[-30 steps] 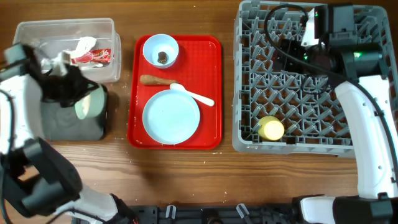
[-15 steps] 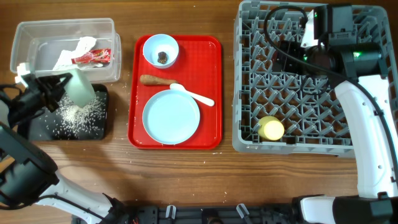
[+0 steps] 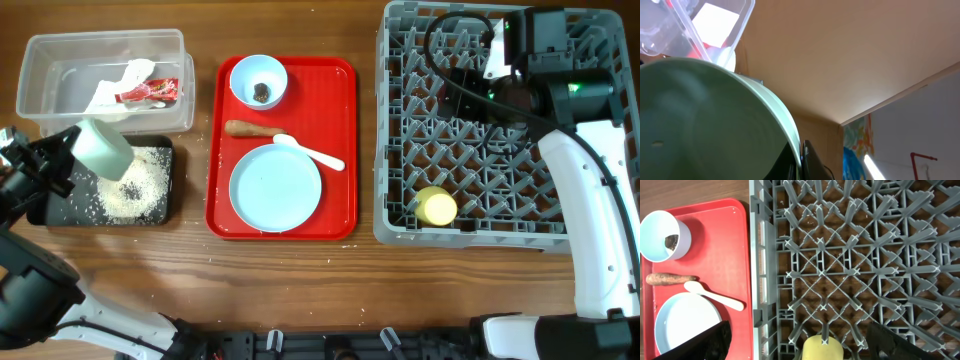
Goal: Sort waste into correct bins and load items into the dishwasher rack
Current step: 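Tip the green bowl over the black tray to pour out rice, then return the empty green bowl onto the light-blue plate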
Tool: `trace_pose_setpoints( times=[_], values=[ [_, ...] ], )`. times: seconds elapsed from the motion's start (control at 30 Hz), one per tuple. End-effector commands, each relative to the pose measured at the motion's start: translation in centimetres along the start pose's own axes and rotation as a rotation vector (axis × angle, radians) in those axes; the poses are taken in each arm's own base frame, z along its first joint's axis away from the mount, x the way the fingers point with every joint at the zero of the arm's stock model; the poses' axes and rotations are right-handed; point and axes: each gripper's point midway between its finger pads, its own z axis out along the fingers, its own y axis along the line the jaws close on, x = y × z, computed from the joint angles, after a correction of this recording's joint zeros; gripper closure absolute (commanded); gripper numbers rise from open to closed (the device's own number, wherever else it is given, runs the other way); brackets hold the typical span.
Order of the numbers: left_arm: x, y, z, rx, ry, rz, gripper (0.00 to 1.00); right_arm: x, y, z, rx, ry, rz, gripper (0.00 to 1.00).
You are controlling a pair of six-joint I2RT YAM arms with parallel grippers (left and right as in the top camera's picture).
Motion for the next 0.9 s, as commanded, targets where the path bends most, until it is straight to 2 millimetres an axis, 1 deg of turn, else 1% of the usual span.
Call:
trace_pose_setpoints(
  times=[0.0,0.03,0.07,0.1,0.13,0.2,0.23,0.3,0.37,0.43,0.47,0.57,0.6,0.63,0.67,0.73,0.77,0.83,0.87],
  values=[
    [0.0,-0.4,-0.3,0.032,-0.01,-0.02,0.96,0.2,-0.1,0.6,0.009,0.017,-0.018,0.12],
    [0.0,-0.3,-0.3,0.029,-0.01,0.014,0.96,0.2,-0.1,0.6,0.009,0.017,-0.018,0.12],
    [-0.7,-0.1,-0.3,0.018,-0.012,0.131,0.96,0.2,-0.1,0.6,0.009,0.016,-0.017,0.12],
    [-1.3,1.4,-0.4,-0.06,-0.013,0.065,0.96,0.1,-0.1,0.6,0.008,0.013,-0.018,0.12],
    [-1.1,2.0,-0.4,-0.098,-0.013,-0.03,0.96,0.1,-0.1,0.6,0.008,0.012,-0.018,0.12],
    [-0.3,1.7,-0.2,-0.081,0.0,-0.02,0.96,0.2,-0.1,0.6,0.009,0.016,-0.017,0.12],
    [-0.3,1.7,-0.2,-0.083,0.002,-0.002,0.96,0.2,-0.1,0.6,0.009,0.016,-0.017,0.12],
    [0.0,1.9,-0.2,-0.093,0.005,-0.029,0.96,0.2,-0.1,0.6,0.008,0.016,-0.017,0.12],
    [0.4,1.3,-0.1,-0.061,0.007,-0.025,0.96,0.2,0.1,0.6,0.0,0.018,-0.021,0.12],
    [0.5,1.4,0.0,-0.073,0.013,-0.026,0.96,0.2,0.0,0.6,0.001,0.017,-0.021,0.12],
    [1.1,1.4,0.3,-0.08,0.026,-0.02,0.96,0.2,0.1,0.6,0.0,0.015,-0.021,0.12],
    [3.8,0.6,1.8,-0.086,0.095,0.066,0.96,-0.1,0.2,0.6,-0.004,0.002,-0.022,0.12],
    [5.5,0.2,2.9,-0.093,0.144,0.126,0.96,-0.3,0.2,0.6,-0.005,-0.005,-0.022,0.11],
    [7.2,0.2,4.2,-0.121,0.208,0.171,0.96,-0.4,0.2,0.6,-0.006,-0.009,-0.022,0.12],
    [9.8,0.7,6.2,-0.174,0.313,0.212,0.96,-0.5,0.2,0.6,-0.006,-0.011,-0.022,0.11],
    [12.7,1.4,8.4,-0.217,0.43,0.253,0.96,-0.5,0.2,0.6,-0.006,-0.011,-0.022,0.11],
    [14.8,2.0,10.0,-0.234,0.515,0.277,0.96,-0.5,0.2,0.6,-0.007,-0.012,-0.022,0.11],
    [17.6,3.2,12.1,-0.266,0.633,0.314,0.96,-0.5,0.2,0.6,-0.007,-0.011,-0.023,0.11],
    [18.7,4.4,12.9,-0.317,0.688,0.319,0.96,-0.5,0.2,0.6,-0.006,-0.011,-0.022,0.11]
  ],
)
